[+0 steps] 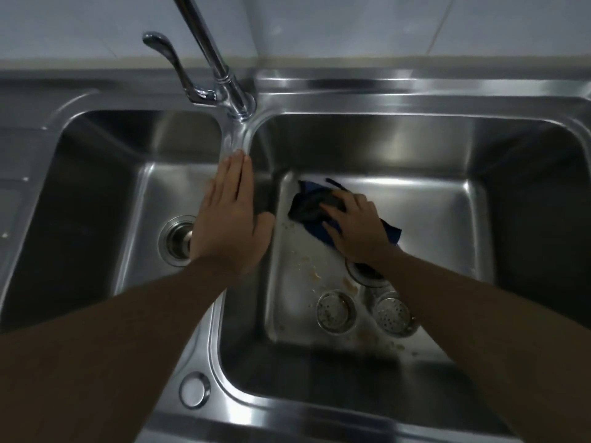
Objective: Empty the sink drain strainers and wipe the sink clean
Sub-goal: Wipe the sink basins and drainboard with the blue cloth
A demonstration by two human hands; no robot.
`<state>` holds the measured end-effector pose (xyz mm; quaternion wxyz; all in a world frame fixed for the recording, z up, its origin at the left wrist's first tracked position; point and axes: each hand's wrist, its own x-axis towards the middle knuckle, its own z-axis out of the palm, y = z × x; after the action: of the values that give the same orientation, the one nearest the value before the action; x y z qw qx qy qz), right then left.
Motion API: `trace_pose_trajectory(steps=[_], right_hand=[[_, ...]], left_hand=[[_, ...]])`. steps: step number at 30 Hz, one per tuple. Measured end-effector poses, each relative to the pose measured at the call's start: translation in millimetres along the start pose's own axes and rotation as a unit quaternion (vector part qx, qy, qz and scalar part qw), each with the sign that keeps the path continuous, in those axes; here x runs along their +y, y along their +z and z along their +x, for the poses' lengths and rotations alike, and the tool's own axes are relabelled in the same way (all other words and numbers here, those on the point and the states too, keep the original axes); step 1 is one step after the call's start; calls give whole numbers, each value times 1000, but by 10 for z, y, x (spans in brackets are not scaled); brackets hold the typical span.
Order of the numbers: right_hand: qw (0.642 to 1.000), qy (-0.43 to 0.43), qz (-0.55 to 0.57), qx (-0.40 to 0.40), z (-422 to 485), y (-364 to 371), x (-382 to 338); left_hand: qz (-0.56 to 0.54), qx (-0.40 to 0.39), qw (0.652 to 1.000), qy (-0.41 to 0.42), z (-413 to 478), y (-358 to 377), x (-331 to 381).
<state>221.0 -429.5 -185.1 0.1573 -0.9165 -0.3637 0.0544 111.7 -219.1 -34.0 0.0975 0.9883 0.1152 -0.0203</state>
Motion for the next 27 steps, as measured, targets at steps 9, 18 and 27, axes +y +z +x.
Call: trace_pose_trajectory(steps=[9, 18, 27], right_hand=[[995, 96, 2, -11, 298, 261, -594], [990, 144, 2, 3, 556, 209, -442], [984, -155, -53, -75, 86, 100, -104]], left_hand=[[-15, 15, 1000, 1, 3, 8, -28], [-13, 6, 1000, -1, 17, 13, -27], [9, 8, 1000, -7, 18, 19, -20]])
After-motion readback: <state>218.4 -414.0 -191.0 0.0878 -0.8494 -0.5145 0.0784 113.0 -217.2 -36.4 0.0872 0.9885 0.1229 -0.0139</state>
